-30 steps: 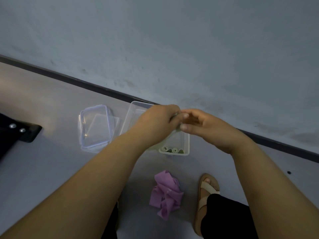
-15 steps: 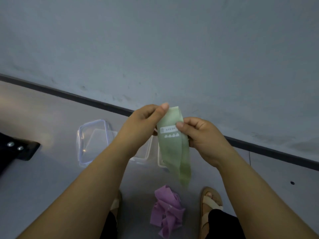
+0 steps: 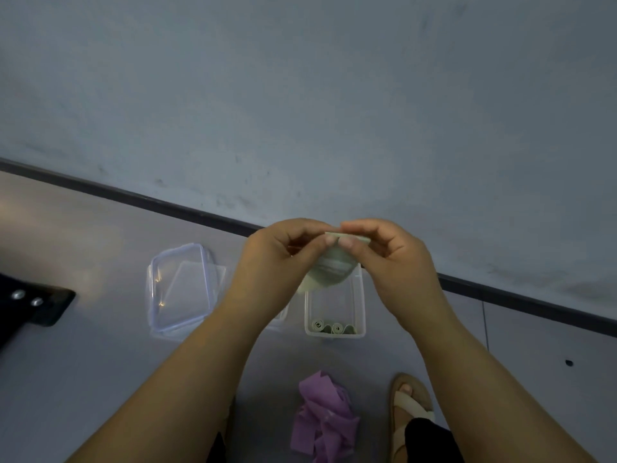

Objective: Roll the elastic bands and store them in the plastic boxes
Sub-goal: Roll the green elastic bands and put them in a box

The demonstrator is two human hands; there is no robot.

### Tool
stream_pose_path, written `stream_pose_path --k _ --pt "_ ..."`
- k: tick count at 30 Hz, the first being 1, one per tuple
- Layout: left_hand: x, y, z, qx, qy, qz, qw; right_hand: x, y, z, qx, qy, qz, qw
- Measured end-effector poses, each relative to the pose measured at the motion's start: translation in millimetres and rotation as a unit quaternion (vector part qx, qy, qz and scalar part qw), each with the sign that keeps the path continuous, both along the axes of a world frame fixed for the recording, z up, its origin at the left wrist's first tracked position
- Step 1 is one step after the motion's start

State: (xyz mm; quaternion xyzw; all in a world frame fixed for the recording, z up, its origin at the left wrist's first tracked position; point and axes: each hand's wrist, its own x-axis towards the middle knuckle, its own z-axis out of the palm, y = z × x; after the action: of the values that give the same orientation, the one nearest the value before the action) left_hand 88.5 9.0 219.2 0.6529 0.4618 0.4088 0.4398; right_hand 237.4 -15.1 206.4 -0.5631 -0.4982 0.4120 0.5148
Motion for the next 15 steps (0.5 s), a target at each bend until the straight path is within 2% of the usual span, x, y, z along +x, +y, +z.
stream_pose_path --k 4,8,15 --pt "1.9 2.5 -2.5 -0.004 -0.003 0.022 1.0 2.4 1.0 -0.6 0.008 -0.022 -0.011 1.0" --pt "1.4 3.9 -4.7 -0.029 -0.032 -0.005 0.999 3.3 2.2 1.8 0.019 -0.015 0.003 1.0" --pt "4.3 5.4 -12.4 -0.077 -0.044 -0.01 0.996 8.4 1.8 4.0 -0.021 -0.039 0.057 0.997"
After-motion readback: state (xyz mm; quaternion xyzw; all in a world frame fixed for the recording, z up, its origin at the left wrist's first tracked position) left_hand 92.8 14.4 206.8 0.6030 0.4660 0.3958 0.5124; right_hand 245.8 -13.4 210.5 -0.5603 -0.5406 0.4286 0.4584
